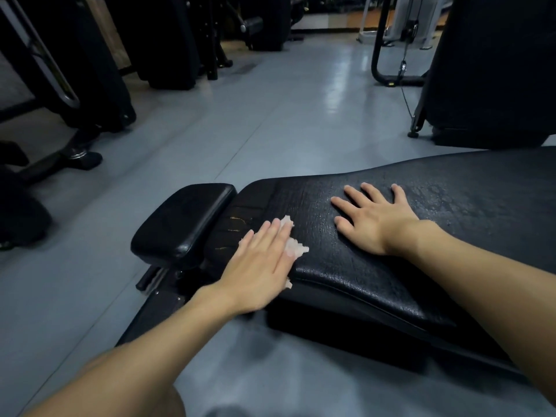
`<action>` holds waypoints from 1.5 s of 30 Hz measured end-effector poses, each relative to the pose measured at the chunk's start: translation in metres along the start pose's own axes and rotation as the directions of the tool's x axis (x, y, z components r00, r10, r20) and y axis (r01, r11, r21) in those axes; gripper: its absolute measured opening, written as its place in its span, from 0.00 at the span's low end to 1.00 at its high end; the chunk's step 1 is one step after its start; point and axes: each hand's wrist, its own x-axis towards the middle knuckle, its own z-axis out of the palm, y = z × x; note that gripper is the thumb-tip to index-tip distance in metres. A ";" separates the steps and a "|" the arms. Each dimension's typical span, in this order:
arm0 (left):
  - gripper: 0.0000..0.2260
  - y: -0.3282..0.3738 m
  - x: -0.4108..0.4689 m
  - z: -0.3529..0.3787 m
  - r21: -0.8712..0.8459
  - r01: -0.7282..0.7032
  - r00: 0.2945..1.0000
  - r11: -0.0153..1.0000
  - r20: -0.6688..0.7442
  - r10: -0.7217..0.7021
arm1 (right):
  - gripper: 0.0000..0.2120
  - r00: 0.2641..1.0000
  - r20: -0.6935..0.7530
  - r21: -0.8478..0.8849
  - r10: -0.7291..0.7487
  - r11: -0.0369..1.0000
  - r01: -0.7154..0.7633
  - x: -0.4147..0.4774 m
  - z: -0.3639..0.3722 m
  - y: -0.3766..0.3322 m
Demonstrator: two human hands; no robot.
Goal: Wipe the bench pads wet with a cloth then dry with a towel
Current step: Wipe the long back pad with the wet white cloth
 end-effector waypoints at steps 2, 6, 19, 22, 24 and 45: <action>0.30 0.000 -0.017 0.003 0.002 -0.011 1.000 1.000 -0.020 0.011 | 0.29 1.000 0.008 -0.016 0.008 1.000 -0.008 0.005 -0.007 -0.002; 0.35 -0.004 -0.018 0.004 0.052 -0.010 0.999 0.999 -0.030 0.012 | 0.28 0.998 -0.052 0.131 -0.040 0.990 0.046 0.019 -0.014 -0.032; 0.26 -0.039 0.139 -0.021 -0.078 0.153 0.988 0.985 0.029 -0.151 | 0.29 0.996 -0.032 0.015 -0.078 0.997 0.079 0.026 0.008 -0.048; 0.26 -0.045 0.174 -0.027 -0.056 0.190 0.981 0.980 0.046 -0.188 | 0.29 0.996 -0.033 0.013 -0.077 0.997 0.077 0.028 0.008 -0.048; 0.26 -0.047 0.185 -0.028 -0.040 0.201 0.979 0.979 0.041 -0.199 | 0.29 0.997 -0.034 0.019 -0.075 0.997 0.076 0.029 0.009 -0.048; 0.25 -0.052 -0.017 -0.005 -0.032 0.119 0.993 0.992 0.024 -0.118 | 0.27 0.993 -0.073 -0.006 -0.093 0.996 0.093 0.029 -0.010 -0.064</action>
